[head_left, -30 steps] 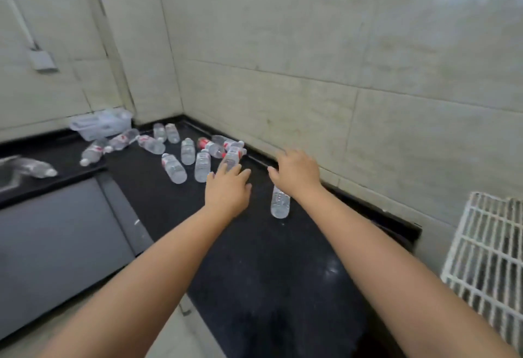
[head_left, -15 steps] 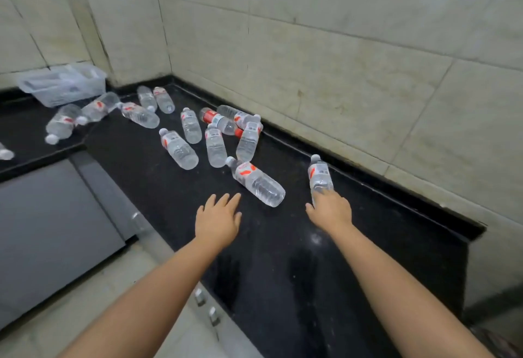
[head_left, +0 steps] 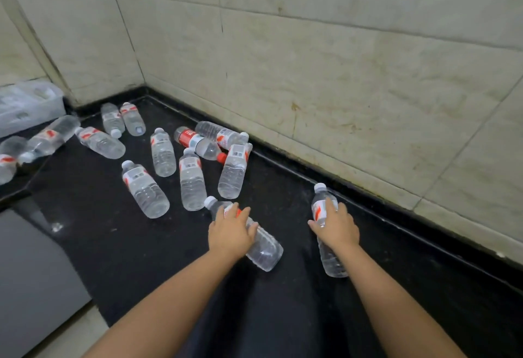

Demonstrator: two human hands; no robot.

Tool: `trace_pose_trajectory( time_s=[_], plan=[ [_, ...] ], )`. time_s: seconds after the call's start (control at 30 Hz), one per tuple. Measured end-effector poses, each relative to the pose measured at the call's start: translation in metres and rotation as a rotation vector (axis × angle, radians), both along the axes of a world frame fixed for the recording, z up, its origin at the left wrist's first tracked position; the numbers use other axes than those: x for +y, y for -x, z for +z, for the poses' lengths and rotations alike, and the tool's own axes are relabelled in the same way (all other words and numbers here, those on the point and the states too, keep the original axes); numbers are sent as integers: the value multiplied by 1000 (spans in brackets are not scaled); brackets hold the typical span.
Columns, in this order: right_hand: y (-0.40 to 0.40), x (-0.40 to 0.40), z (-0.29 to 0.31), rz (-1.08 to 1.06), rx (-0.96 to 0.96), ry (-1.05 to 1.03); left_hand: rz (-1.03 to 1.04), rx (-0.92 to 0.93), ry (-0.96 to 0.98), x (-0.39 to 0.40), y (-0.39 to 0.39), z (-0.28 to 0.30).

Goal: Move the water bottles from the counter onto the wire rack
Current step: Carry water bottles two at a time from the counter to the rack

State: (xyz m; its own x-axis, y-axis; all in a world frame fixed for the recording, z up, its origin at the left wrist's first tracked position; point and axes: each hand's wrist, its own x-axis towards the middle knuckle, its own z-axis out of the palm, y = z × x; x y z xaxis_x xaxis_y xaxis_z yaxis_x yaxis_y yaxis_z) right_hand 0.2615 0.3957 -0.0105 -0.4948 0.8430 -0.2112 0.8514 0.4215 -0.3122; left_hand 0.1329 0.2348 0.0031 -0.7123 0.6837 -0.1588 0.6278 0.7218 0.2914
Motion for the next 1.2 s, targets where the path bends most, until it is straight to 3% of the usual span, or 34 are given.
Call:
trace_pose_trajectory(
  time_s=[0.17, 0.37, 0.6, 0.8, 1.03, 1.13, 1.2],
  plan=[
    [13, 21, -23, -26, -36, 72, -1, -15, 83, 31, 8, -33],
    [9, 24, -26, -3, -13, 84, 15, -52, -38, 26, 3, -48],
    [-28, -24, -23, 155, -72, 29, -374, -39, -29, -9, -19, -47],
    [-76, -101, -21, 127, -79, 44, -733, -166, -63, -65, -46, -47],
    [-131, -209, -8, 26, -89, 186, -1020, 18, -37, -138, -69, -42],
    [-134, -239, -7, -41, -124, 137, -921, 81, -168, -150, -80, -44],
    [-126, -242, -10, -93, -123, 117, -686, 47, -170, -145, -90, -39]
  ],
)
